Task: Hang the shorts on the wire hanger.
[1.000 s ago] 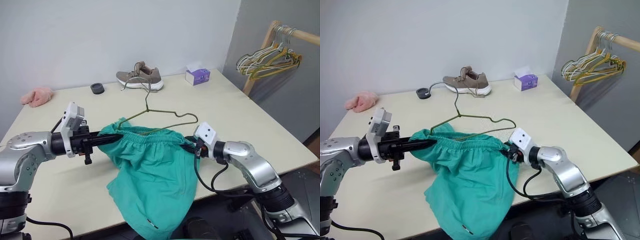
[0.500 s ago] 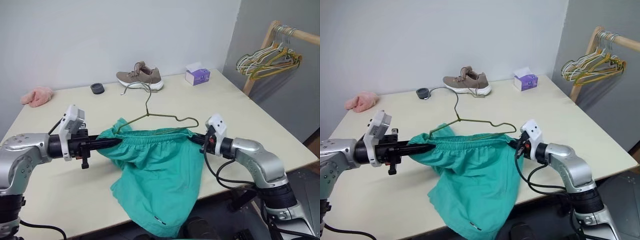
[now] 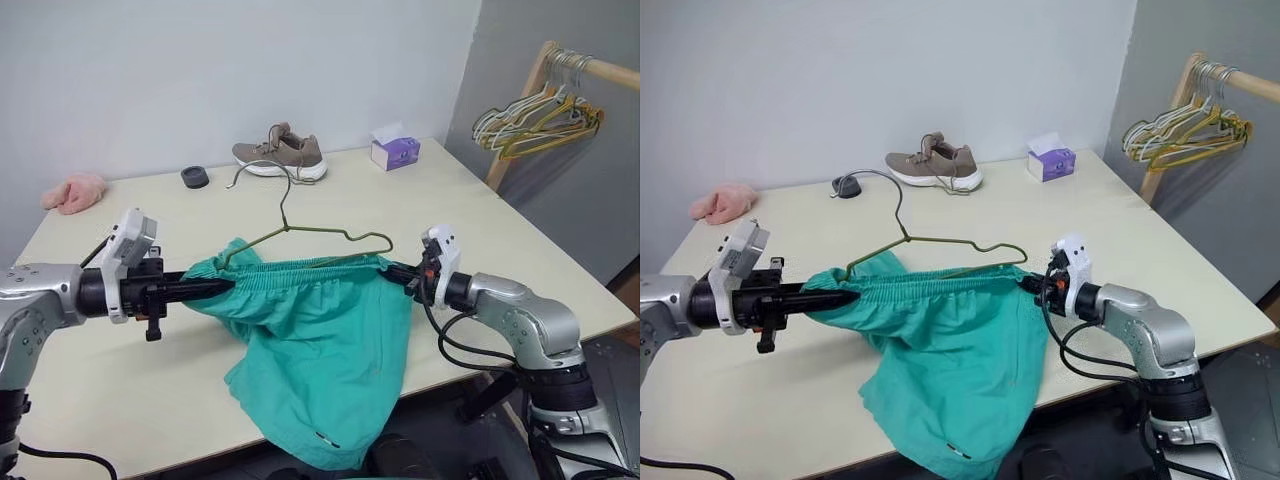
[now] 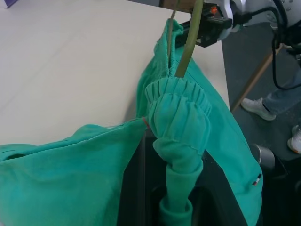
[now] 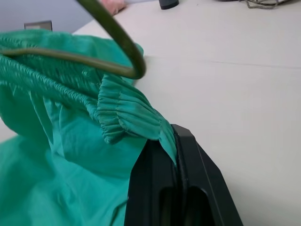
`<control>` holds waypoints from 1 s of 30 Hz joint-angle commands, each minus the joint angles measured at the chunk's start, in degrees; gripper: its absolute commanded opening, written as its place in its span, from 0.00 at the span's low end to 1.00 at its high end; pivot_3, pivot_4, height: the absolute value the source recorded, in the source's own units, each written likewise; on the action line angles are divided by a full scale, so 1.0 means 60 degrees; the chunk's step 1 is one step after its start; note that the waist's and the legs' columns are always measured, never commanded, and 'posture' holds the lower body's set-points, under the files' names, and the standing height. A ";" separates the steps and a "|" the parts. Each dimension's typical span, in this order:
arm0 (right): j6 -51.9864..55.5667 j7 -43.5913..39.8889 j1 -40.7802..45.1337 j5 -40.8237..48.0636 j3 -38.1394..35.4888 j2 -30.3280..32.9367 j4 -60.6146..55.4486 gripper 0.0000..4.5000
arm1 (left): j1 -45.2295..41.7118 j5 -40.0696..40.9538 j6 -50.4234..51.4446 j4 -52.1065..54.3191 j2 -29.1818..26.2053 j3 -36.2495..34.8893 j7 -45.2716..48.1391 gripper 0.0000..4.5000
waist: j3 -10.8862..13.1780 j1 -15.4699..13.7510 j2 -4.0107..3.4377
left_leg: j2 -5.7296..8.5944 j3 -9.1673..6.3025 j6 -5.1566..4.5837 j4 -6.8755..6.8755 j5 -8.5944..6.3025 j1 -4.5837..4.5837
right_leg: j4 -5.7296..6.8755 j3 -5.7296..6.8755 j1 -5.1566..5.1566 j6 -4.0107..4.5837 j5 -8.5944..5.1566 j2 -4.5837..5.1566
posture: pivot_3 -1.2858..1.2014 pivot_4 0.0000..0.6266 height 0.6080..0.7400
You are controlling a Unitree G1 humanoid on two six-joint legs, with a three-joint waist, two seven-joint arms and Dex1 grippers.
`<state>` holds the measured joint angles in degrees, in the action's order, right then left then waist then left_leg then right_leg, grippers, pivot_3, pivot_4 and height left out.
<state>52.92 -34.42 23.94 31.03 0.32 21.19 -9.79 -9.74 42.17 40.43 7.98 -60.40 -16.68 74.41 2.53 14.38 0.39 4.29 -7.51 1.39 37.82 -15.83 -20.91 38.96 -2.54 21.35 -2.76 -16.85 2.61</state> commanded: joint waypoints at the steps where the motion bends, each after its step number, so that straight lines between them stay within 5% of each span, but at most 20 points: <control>1: 0.0285 0.0943 0.0238 0.0046 -0.1373 0.0217 0.0427 0.01 | 0.0092 -0.0122 -0.0241 -0.0402 -0.0415 -0.0891 0.0139 0.00 | 0.0005 -0.0013 -0.0009 | 0.0001 0.0000 0.0000 0.0000 0.0000 0.0000 | 0.0000 -0.0001 0.0000 0.0000 0.0000 0.0000 | 0.41 0.00 1.00; 17: 0.0302 0.1015 0.0004 0.0726 -0.1466 0.0891 -0.0173 0.01 | 0.0666 -0.1444 -0.2411 -0.2365 -0.0914 -0.0464 0.0903 0.00 | 0.0015 -0.0015 -0.0023 | -0.0001 0.0002 0.0000 -0.0007 0.0000 -0.0002 | -0.0002 0.0000 0.0004 -0.0001 -0.0002 0.0001 | 0.40 0.00 1.00; 26: -0.0750 -0.0812 -0.0913 -0.0118 0.1465 0.2677 -0.1983 0.01 | 0.0280 -0.0853 -0.2039 -0.1661 -0.0145 0.0089 0.0633 0.00 | 0.0015 -0.0034 -0.0020 | -0.0003 0.0002 -0.0002 -0.0007 -0.0002 -0.0008 | -0.0011 0.0004 0.0002 -0.0048 -0.0032 0.0003 | 0.40 0.00 1.00; 30: -0.1572 -0.1653 -0.1152 -0.0918 0.2439 0.3633 -0.2557 0.22 | 0.0152 -0.0408 -0.1388 -0.0583 0.0221 0.0292 0.0373 0.00 | 0.0017 -0.0029 -0.0012 | -0.0003 0.0006 -0.0002 -0.0001 -0.0002 -0.0011 | -0.0015 0.0002 0.0001 -0.0049 -0.0033 0.0004 | 0.40 0.00 1.00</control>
<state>45.72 -42.62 16.61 27.13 14.76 42.42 -22.77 -7.46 38.05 30.96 1.98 -59.09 -13.98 77.55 2.63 14.21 0.32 4.27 -7.47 1.38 37.82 -15.84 -20.97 38.87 -2.52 21.35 -3.05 -17.05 2.63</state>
